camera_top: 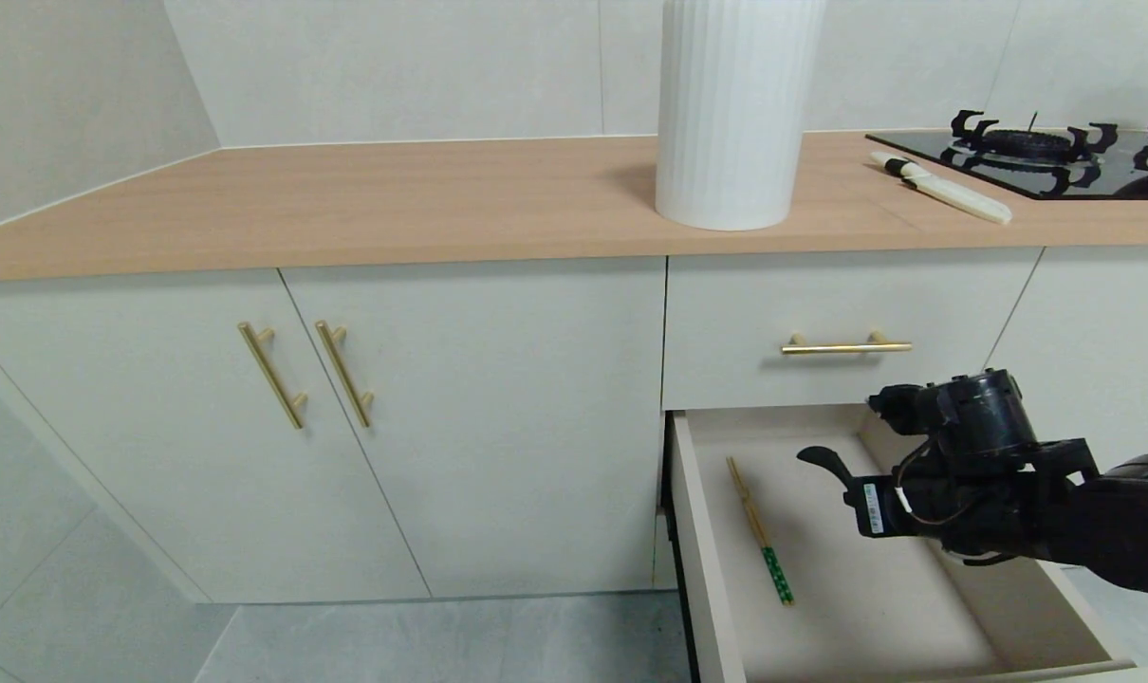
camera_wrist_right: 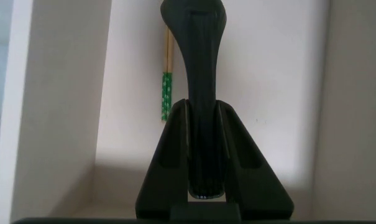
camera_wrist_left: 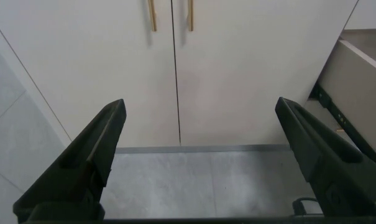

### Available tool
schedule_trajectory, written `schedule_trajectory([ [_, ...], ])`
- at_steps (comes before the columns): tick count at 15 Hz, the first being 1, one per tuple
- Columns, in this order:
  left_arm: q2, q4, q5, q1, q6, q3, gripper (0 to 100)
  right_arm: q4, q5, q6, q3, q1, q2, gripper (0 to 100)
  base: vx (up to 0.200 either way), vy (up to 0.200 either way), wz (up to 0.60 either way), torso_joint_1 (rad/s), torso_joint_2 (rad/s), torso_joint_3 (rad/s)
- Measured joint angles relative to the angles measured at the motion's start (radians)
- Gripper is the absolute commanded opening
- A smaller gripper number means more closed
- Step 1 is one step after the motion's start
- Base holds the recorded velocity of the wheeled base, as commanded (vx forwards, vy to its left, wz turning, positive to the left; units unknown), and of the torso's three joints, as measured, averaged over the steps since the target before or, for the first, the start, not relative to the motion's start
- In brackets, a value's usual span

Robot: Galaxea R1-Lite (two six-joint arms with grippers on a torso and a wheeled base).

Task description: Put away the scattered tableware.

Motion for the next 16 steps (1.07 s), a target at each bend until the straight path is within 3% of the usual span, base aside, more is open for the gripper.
schedule_trajectory([
  [8,0.000,0.000,0.000,0.000,0.000,0.000,100,-0.373,-0.107,0.044,-0.008,-0.001,0.346,0,0.000,0.000,0.00,0.000,0.00,0.000],
  [16,0.000,0.000,0.000,0.000,0.000,0.000,100,-0.398,-0.138,0.042,-0.013,-0.006,0.485,0,0.000,0.000,0.00,0.000,0.00,0.000],
])
